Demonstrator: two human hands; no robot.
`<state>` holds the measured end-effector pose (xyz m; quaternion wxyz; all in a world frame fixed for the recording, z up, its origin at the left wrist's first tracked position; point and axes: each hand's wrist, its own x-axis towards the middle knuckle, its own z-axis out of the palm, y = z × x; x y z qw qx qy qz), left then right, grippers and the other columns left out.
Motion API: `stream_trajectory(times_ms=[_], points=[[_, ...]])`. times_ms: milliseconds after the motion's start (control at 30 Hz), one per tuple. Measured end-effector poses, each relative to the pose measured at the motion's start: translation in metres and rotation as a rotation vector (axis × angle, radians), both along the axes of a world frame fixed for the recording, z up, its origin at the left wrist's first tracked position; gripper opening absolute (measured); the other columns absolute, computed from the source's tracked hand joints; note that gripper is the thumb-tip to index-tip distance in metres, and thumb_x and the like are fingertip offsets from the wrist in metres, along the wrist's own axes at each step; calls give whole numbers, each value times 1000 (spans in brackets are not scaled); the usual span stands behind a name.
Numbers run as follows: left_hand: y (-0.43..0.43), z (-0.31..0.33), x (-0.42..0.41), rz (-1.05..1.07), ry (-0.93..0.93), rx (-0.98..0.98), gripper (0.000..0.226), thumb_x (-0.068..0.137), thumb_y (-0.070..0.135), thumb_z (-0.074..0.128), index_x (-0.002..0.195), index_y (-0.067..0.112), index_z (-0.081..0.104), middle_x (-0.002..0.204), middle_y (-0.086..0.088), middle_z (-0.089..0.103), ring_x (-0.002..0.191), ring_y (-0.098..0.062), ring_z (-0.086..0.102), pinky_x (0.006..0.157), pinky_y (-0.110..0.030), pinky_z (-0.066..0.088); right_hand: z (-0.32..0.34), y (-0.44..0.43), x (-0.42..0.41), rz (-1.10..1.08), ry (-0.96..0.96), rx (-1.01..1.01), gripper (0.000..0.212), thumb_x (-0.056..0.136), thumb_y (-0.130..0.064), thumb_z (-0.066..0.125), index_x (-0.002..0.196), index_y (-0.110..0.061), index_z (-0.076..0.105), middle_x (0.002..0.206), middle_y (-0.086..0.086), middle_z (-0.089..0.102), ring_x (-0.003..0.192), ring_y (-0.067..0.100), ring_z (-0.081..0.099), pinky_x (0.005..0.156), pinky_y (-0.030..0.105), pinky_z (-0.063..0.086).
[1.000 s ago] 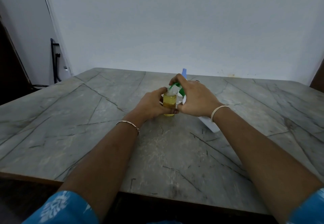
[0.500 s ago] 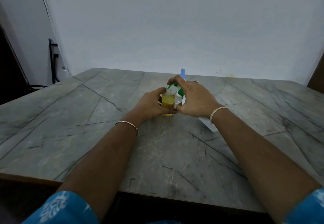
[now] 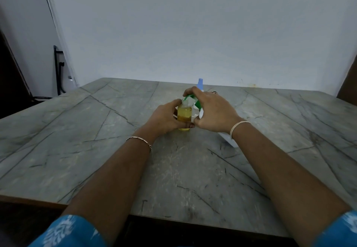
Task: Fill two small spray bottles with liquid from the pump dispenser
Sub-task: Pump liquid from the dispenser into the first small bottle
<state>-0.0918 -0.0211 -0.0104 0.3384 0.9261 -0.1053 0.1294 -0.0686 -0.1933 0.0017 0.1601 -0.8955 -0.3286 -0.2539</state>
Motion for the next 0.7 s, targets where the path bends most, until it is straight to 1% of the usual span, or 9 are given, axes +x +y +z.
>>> stream_trajectory(times_ms=[67, 167, 267, 367, 500, 567, 633, 700], points=[[0, 0, 1, 4, 6, 6, 79, 66, 38, 85, 133, 18, 48, 116, -6, 66, 98, -21, 65, 91, -34, 50, 0, 0, 0, 4, 2, -4, 63, 70, -31, 68, 124, -37, 36, 91, 0, 62, 79, 20, 56, 70, 36, 52], [1, -2, 3, -6, 10, -3, 79, 64, 40, 86, 131, 19, 49, 116, -6, 67, 98, -21, 65, 93, -38, 51, 2, 0, -1, -3, -13, -15, 63, 71, -28, 71, 124, -31, 38, 94, 2, 62, 80, 21, 55, 71, 32, 48], [1, -2, 3, -7, 13, 2, 83, 64, 40, 86, 135, 18, 47, 119, -4, 65, 100, -21, 65, 93, -36, 50, 2, 1, -2, -14, -37, -15, 61, 71, -27, 71, 123, -29, 39, 95, 1, 62, 80, 21, 53, 73, 34, 50], [1, -2, 3, -14, 1, -1, 79, 66, 39, 86, 132, 17, 48, 117, -4, 66, 98, -20, 65, 90, -33, 50, 1, 1, -2, -13, -39, 2, 61, 70, -29, 69, 122, -34, 38, 94, 0, 62, 81, 19, 54, 75, 38, 52], [2, -3, 4, -20, -3, -1, 76, 66, 39, 85, 129, 16, 50, 117, -5, 65, 101, -22, 64, 90, -34, 50, 0, -1, -2, -11, -30, 9, 67, 71, -32, 67, 131, -38, 38, 99, 0, 63, 86, 19, 55, 77, 36, 51], [2, -3, 4, -19, -5, -9, 77, 67, 39, 85, 130, 14, 49, 116, -3, 64, 102, -22, 64, 89, -32, 49, 0, -2, -3, 7, -22, 24, 72, 70, -33, 67, 135, -39, 36, 102, -2, 63, 85, 18, 55, 76, 33, 51], [3, -4, 6, -24, -7, -10, 76, 67, 40, 85, 130, 15, 49, 116, -2, 64, 98, -19, 63, 85, -29, 48, 2, -3, -5, 24, -10, 43, 77, 71, -33, 69, 139, -40, 33, 103, -3, 63, 83, 17, 55, 72, 29, 47], [4, -5, 8, -40, -7, -12, 74, 64, 43, 86, 126, 21, 52, 114, 0, 67, 95, -16, 65, 83, -28, 50, 4, -4, -8, 30, 7, 70, 84, 70, -32, 71, 142, -41, 28, 99, -3, 62, 79, 16, 54, 70, 30, 48]])
